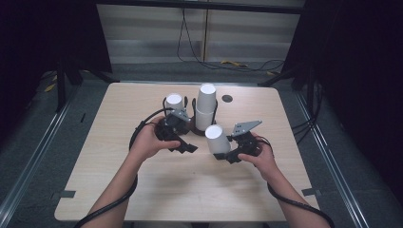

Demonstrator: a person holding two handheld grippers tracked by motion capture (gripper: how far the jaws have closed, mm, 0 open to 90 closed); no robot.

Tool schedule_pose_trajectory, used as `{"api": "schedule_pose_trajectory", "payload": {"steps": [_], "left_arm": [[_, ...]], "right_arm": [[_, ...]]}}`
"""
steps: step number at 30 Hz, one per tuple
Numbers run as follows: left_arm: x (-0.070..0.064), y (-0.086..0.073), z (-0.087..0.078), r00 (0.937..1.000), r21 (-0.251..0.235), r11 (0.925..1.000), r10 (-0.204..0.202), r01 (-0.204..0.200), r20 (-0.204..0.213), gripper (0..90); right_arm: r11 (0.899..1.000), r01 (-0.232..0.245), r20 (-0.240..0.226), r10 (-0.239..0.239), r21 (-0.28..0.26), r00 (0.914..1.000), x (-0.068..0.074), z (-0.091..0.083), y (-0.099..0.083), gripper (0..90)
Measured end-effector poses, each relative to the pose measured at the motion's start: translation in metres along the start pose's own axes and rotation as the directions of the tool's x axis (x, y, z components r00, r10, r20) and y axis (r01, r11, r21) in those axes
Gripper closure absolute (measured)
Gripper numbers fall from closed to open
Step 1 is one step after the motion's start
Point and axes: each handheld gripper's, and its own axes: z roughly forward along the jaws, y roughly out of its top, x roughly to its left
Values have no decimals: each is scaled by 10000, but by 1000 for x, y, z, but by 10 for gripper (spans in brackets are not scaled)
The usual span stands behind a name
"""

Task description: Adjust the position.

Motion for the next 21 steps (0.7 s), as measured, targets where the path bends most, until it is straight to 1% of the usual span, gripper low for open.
{"api": "schedule_pose_trajectory", "payload": {"steps": [1,2,4,5,6,8,9,10,11,14,15,16,17,18,20,21], "left_arm": [[0,-3,2,10000,-27,10000,-84,84,33,189],[0,-5,3,10000,44,10000,-65,65,65,189],[0,-10,6,9998,75,9998,-168,167,121,189],[-1,-13,8,9995,83,9996,-271,270,167,189],[-1,-14,10,9996,95,9997,-235,234,171,189],[-2,-19,13,9988,44,9990,-437,436,212,189],[-1,-22,14,9992,85,9994,-339,337,230,188],[-1,-22,14,9992,85,9994,-339,337,230,188],[-1,-24,15,9988,-50,9991,-430,432,226,188],[-2,-26,16,9986,-87,9987,-500,502,193,187],[-1,-27,16,9993,67,9994,-336,335,184,187],[-2,-28,18,9985,-62,9986,-518,520,184,187],[-1,-29,18,9992,39,9994,-340,340,191,187],[-1,-30,19,9990,-40,9991,-421,422,162,187],[-1,-33,19,9990,-72,9991,-429,430,154,186],[-1,-34,20,9991,21,9991,-428,428,32,187]], "right_arm": [[10000,-6,16,5,66,10000,0,-1,0,214],[9999,-26,15,26,119,10000,0,-2,-1,213],[9997,-2,2,2,225,10000,-1,-4,-2,213],[9989,137,19,-138,452,9999,-1,-7,-2,213],[9985,158,37,-160,517,9999,-2,-8,-2,213],[9982,191,70,-195,569,9998,-3,-11,-2,213],[9986,86,90,-91,521,9999,-5,-16,-2,213],[9986,86,90,-91,521,9999,-5,-16,-2,213],[9986,76,57,-79,525,10000,-5,-17,-2,214],[9966,217,54,-222,789,9997,-6,-18,0,213],[9965,205,38,-208,807,9998,-5,-18,0,213],[9961,241,21,-244,843,9997,-5,-18,1,213],[9947,290,-7,-290,982,9996,-4,-17,3,212],[9947,290,-7,-290,982,9996,-4,-17,3,212],[9925,324,-92,-315,1178,9995,-4,-15,4,212],[9913,422,-103,-413,1246,9991,-4,-14,5,212]]}}
